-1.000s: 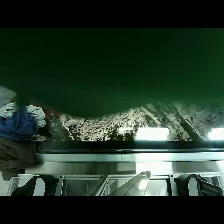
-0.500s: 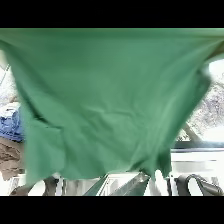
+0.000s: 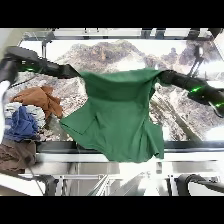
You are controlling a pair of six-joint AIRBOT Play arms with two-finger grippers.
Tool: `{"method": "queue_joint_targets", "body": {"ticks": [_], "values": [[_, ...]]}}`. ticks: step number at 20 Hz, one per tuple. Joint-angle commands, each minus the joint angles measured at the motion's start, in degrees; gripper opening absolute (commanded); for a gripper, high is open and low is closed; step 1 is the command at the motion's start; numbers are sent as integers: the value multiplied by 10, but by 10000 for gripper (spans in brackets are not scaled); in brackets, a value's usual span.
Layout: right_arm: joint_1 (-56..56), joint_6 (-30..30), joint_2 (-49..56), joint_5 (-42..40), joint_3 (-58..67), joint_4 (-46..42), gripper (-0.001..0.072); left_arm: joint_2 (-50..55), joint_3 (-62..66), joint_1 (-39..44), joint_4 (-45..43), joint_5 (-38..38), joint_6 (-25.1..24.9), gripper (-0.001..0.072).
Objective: Fold the shirts.
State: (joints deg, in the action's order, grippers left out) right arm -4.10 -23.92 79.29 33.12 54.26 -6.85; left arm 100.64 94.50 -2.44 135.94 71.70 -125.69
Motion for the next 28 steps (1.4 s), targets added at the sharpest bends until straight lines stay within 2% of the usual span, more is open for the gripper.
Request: {"method": "queue_joint_targets", "body": {"ticks": [1, 2, 3, 5, 6, 8, 10, 12, 16, 21, 28], "values": [[-11, 6, 38, -40, 1, -3, 396, 109, 109, -4, -10, 74, 69, 570], [-26, -1, 31, -34, 4, -21, 418, 110, 128, -16, -10, 99, 87, 570], [-43, -37, 26, -15, 8, -52, 417, 107, 144, -29, -10, 132, 110, 570], [-78, -167, 25, 50, 34, -179, 445, 82, 132, -51, -10, 201, 160, 570], [-90, -259, 30, 85, 55, -275, 446, 59, 97, -57, -10, 228, 182, 569], [-103, -391, 53, 156, 117, -435, 508, -7, -25, -59, -10, 231, 216, 568], [-104, -410, 87, 227, 188, -474, 508, -90, -185, -49, -11, 211, 223, 568], [-98, -436, 135, 278, 264, -474, 508, -172, -343, -34, -11, 145, 230, 568], [-90, -511, 243, 345, 398, -464, 508, -265, -549, -11, -10, 37, 264, 568], [-70, -529, 350, 398, 478, -462, 508, -302, -642, 4, -10, -11, 279, 568], [-35, -528, 409, 388, 486, -425, 502, -292, -675, 4, -10, -64, 283, 568]]}}
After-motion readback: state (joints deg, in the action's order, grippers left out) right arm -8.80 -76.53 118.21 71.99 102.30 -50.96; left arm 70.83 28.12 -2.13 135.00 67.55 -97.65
